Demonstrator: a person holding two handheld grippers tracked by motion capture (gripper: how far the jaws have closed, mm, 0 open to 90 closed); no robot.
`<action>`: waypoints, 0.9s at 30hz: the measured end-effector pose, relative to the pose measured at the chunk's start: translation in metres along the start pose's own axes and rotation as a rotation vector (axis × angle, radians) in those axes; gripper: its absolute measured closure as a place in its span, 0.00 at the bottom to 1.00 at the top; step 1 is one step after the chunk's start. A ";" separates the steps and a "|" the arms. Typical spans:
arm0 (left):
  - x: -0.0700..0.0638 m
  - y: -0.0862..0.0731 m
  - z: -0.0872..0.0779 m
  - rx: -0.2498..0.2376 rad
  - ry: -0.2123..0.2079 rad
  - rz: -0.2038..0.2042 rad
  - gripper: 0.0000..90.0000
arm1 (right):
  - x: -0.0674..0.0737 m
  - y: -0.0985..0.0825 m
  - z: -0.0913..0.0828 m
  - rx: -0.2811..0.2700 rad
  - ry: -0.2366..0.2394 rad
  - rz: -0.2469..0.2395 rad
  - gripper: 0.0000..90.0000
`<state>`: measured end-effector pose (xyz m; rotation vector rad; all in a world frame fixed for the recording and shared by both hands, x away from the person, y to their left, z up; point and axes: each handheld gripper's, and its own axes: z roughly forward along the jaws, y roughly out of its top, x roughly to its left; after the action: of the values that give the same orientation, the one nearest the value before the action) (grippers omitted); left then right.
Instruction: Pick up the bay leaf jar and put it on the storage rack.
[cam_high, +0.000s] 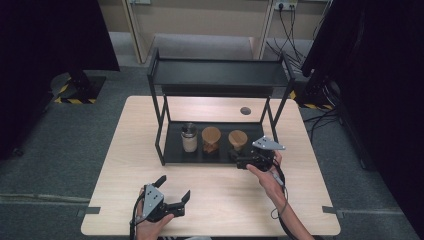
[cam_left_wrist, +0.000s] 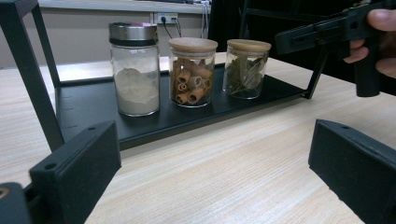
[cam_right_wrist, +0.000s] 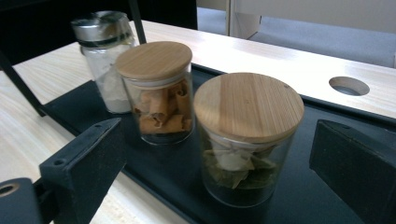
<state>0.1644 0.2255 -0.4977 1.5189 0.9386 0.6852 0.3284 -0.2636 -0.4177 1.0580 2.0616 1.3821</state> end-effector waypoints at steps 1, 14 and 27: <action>0.000 0.000 0.000 0.000 0.000 -0.001 0.01 | 0.001 -0.001 -0.002 -0.003 0.004 0.000 0.04; -0.002 0.000 -0.002 -0.006 -0.004 0.010 0.01 | 0.009 -0.018 -0.030 -0.012 0.039 -0.008 0.04; -0.002 0.000 -0.004 -0.012 0.001 0.014 0.02 | 0.011 -0.033 -0.053 -0.019 0.058 0.003 0.04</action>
<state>0.1600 0.2254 -0.4973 1.5155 0.9236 0.7007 0.2729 -0.2923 -0.4258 1.0251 2.0845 1.4462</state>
